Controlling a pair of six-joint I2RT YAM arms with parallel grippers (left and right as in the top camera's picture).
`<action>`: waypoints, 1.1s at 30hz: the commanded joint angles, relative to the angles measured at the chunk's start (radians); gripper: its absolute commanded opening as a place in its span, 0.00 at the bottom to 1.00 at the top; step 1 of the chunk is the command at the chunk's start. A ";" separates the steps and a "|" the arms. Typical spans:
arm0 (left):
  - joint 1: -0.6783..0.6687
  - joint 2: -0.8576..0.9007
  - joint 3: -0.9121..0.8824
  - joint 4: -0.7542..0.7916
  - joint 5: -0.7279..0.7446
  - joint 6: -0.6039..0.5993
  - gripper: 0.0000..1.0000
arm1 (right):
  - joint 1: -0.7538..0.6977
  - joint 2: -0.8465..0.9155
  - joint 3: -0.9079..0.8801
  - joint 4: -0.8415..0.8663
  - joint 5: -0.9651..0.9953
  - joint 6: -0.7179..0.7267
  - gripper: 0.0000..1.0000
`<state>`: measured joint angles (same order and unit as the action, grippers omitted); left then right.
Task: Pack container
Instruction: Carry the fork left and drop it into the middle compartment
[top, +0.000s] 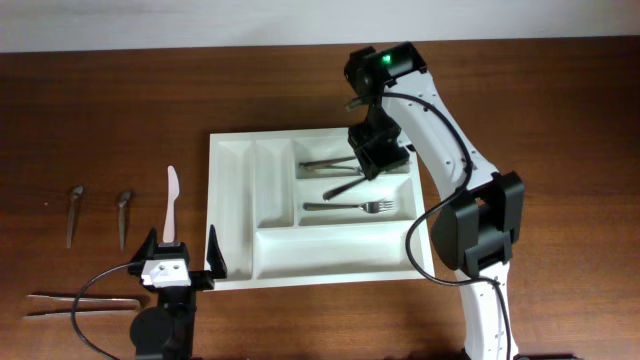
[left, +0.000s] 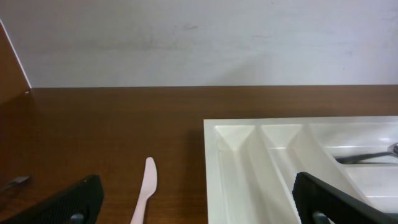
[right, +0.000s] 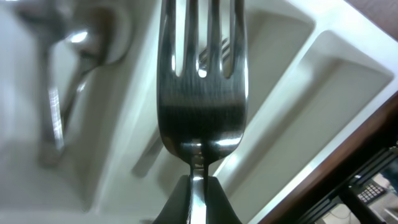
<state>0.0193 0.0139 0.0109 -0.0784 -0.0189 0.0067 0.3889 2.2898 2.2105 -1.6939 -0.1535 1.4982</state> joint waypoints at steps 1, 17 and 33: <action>0.006 -0.008 -0.002 -0.005 -0.004 0.012 0.99 | 0.012 -0.014 -0.055 -0.005 0.022 0.060 0.06; 0.006 -0.008 -0.002 -0.005 -0.004 0.012 0.99 | 0.051 -0.013 -0.085 -0.001 -0.022 0.179 0.15; 0.006 -0.008 -0.002 -0.005 -0.004 0.012 0.99 | -0.244 -0.018 -0.004 0.034 0.135 -0.502 0.99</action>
<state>0.0193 0.0139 0.0109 -0.0784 -0.0189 0.0067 0.2192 2.2898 2.1437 -1.6569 -0.1055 1.3102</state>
